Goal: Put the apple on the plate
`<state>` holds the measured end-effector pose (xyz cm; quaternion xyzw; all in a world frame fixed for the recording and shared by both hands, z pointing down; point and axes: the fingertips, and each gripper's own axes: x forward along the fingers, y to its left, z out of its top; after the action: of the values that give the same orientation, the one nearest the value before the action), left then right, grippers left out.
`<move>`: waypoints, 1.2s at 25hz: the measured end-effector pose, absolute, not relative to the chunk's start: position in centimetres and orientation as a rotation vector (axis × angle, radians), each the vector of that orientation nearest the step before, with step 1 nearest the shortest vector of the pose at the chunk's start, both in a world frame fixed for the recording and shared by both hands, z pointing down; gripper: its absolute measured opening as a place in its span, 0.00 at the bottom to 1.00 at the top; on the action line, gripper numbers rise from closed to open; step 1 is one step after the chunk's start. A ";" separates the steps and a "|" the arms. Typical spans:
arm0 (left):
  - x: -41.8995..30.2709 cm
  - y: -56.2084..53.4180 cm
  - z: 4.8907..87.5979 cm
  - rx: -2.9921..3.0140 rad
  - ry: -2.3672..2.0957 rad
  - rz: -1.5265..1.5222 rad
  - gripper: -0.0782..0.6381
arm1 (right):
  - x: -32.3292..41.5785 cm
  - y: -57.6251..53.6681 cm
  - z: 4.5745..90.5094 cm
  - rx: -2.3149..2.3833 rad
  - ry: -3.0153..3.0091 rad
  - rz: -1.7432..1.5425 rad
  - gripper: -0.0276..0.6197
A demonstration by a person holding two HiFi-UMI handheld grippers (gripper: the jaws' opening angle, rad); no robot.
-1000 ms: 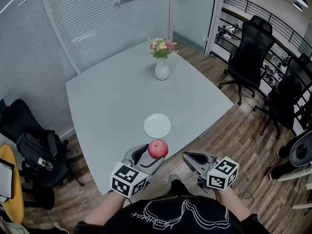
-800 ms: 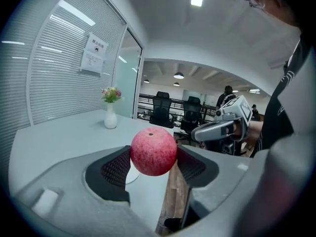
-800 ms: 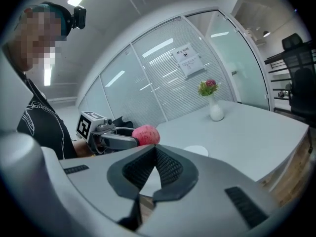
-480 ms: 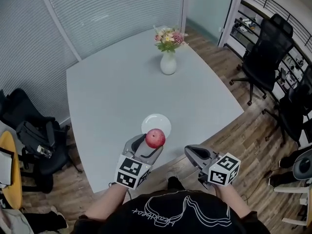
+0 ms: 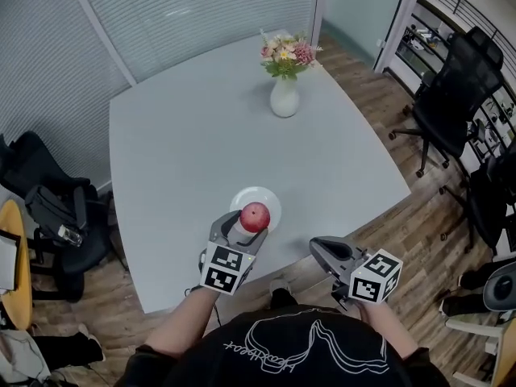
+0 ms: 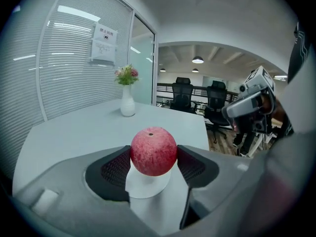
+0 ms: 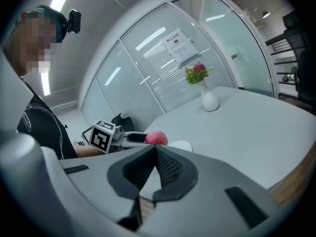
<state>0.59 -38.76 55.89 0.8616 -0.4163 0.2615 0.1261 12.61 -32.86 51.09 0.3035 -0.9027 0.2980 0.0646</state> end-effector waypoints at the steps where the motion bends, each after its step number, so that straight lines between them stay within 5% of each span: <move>1: 0.6 -39.1 56.5 2.501 -1.220 0.769 0.51 | 12.7 -32.9 51.3 0.910 -2.723 0.904 0.06; 30: -0.2 -41.8 64.6 2.473 -1.430 0.859 0.51 | 15.4 -34.1 55.4 0.898 -2.615 1.014 0.06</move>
<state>-0.16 -41.78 64.57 0.8264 -0.4778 0.2872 0.0794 15.43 -34.14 55.43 0.3036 -0.8837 0.3425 0.0982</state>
